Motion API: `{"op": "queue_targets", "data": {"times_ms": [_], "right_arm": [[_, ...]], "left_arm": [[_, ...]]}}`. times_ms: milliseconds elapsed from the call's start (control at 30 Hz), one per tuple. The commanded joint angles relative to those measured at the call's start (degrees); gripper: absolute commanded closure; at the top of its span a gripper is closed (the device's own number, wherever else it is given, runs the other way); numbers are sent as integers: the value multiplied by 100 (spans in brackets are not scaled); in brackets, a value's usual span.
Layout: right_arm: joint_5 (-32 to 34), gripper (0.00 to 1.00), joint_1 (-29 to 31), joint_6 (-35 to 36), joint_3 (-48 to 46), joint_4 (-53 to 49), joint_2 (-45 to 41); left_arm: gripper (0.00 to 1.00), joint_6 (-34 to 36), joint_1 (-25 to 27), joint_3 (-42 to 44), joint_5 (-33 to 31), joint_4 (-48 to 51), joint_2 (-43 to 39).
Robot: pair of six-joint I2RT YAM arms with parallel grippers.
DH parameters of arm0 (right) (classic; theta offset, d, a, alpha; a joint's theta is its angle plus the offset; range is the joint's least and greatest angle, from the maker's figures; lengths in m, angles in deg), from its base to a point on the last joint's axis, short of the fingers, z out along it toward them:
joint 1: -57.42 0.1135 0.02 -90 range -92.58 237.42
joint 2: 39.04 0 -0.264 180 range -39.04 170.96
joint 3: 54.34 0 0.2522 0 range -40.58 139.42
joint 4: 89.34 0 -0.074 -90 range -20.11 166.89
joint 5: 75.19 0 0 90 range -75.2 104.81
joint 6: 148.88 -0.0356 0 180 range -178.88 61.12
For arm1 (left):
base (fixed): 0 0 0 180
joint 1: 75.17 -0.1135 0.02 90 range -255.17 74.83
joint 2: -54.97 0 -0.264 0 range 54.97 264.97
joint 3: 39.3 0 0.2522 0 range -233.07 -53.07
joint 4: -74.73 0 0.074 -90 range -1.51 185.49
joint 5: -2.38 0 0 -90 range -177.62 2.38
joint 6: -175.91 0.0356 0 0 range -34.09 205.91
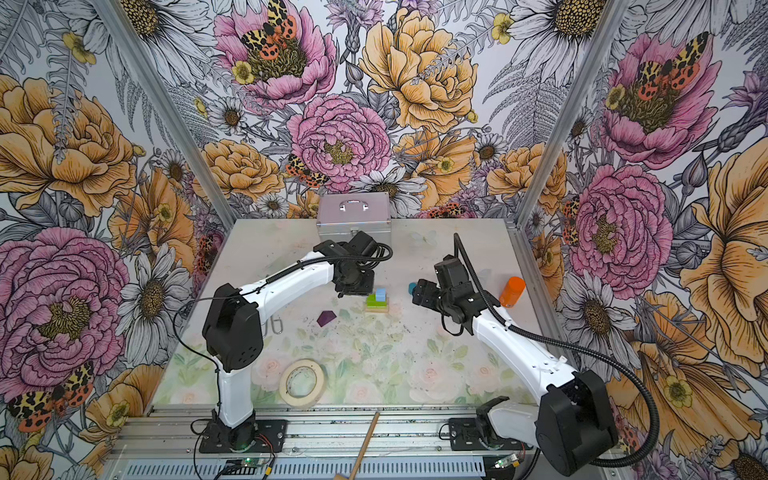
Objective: Build the wood block tower
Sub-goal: 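Lift the light-blue cube and carry it over the green block with the left gripper, then lower the light-blue cube beside the other cube on the green block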
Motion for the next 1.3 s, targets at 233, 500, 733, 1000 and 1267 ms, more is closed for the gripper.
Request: {"op": "queue_targets", "data": {"times_ms": [233,500,733,1000,1267], "right_arm": [[-81,17,-100,66,68,166,29],[-98,17,-118,65,31,189,25],[-137,17,-139,67,7,210,31],[-151,17,-149,64,-33,228,11],[-163,17,-162,58,-41,228,12]], "left_arm": [[100,-190,77,-240,-37,2,75],[100,-249,75,-308,-82,2,153],[100,-269,83,-372,-54,2,252],[100,-277,94,-390,-38,2,273],[100,-280,104,-407,5,2,322]]}}
